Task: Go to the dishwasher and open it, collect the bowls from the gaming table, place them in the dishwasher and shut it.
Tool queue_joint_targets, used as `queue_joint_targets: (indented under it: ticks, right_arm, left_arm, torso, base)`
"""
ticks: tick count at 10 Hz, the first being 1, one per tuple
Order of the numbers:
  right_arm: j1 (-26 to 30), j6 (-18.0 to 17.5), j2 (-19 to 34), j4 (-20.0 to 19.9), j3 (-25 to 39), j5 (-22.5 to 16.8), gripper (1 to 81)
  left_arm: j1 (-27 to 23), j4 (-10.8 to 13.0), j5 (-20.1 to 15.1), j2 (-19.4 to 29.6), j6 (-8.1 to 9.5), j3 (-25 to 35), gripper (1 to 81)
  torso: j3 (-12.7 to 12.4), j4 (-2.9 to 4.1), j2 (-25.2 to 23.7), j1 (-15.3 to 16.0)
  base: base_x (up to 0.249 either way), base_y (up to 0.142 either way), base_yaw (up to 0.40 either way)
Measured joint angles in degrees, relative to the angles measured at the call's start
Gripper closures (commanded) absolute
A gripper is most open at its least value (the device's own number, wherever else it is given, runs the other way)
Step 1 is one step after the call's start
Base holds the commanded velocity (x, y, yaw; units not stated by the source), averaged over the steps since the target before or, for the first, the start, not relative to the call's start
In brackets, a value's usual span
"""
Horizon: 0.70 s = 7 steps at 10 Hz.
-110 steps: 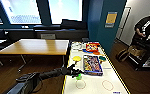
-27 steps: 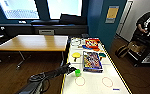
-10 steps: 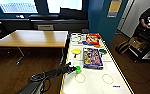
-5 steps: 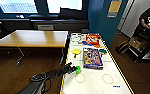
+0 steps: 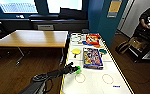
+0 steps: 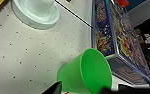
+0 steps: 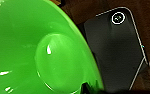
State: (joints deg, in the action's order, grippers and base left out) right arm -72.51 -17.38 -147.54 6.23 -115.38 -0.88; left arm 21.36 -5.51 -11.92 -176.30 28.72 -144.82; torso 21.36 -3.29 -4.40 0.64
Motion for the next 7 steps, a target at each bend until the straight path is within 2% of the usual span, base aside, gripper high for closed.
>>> queue_joint_targets:
  ticks: [4,7]
  right_arm:
    - [0.0,0.0,0.0,0.0,0.0,0.0,81.1]
    - [0.3,0.0,-0.2,0.0,0.0,-0.1,81.1]
  left_arm:
    - [0.0,0.0,0.0,1.1,0.22,-0.2,1.0]
    - [0.0,0.0,0.0,0.8,0.46,-3.3,1.0]
  torso:
    - [0.0,0.0,0.0,0.0]
    - [0.0,0.0,0.0,0.0]
  base:
    - [0.0,0.0,0.0]
    - [0.0,0.0,0.0]
